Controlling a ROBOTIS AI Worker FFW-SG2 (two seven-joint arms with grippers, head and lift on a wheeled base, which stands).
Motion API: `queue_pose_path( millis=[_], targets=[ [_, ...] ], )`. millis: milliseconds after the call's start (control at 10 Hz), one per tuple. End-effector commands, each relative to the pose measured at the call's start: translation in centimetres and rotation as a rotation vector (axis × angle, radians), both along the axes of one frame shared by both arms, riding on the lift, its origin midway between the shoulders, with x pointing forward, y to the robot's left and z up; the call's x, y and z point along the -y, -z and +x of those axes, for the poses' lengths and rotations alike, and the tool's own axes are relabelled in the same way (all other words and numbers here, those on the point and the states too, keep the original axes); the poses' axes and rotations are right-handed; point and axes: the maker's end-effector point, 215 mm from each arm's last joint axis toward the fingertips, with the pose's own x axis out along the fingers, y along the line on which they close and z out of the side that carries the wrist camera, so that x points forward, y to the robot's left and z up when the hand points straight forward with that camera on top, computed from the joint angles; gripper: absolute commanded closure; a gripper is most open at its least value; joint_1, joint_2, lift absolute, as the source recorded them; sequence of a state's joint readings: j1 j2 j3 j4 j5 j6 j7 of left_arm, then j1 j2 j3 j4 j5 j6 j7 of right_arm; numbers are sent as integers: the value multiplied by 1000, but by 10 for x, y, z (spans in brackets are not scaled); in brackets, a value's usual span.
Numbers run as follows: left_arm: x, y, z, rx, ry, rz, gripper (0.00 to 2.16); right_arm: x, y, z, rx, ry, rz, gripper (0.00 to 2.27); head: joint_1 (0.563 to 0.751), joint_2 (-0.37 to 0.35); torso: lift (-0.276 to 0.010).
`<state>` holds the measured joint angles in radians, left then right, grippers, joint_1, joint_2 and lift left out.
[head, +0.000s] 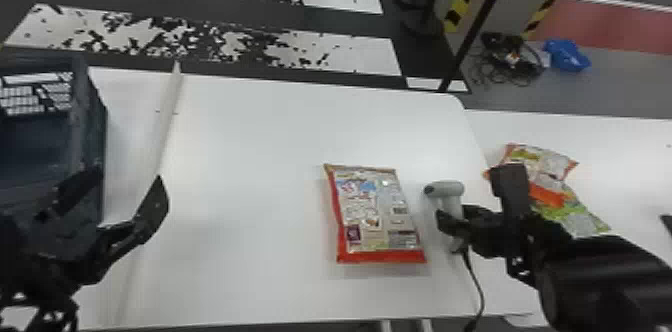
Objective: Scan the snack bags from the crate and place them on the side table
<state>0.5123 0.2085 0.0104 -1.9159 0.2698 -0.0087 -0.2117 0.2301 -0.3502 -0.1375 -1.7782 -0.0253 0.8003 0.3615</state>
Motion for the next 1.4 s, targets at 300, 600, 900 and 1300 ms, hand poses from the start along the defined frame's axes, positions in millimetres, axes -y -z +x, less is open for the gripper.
queue_pose_path(
  millis=[300, 600, 900, 1300],
  targets=[
    [0, 0, 0, 1, -1, -1, 39, 1, -7, 1, 11, 10, 5, 2246, 695, -201, -81],
    [1, -1, 0, 1, 0, -2, 39, -15, -33, -14, 29, -3, 23, 2250, 695, -198, -81],
    [3, -1, 0, 2, 3, -2, 39, -40, -48, -42, -4, -19, 38, 2246, 695, -179, -81],
    [2, -1, 1, 2, 4, -1, 39, -69, -50, -69, -67, -40, 62, 2246, 695, -141, -81]
  ],
)
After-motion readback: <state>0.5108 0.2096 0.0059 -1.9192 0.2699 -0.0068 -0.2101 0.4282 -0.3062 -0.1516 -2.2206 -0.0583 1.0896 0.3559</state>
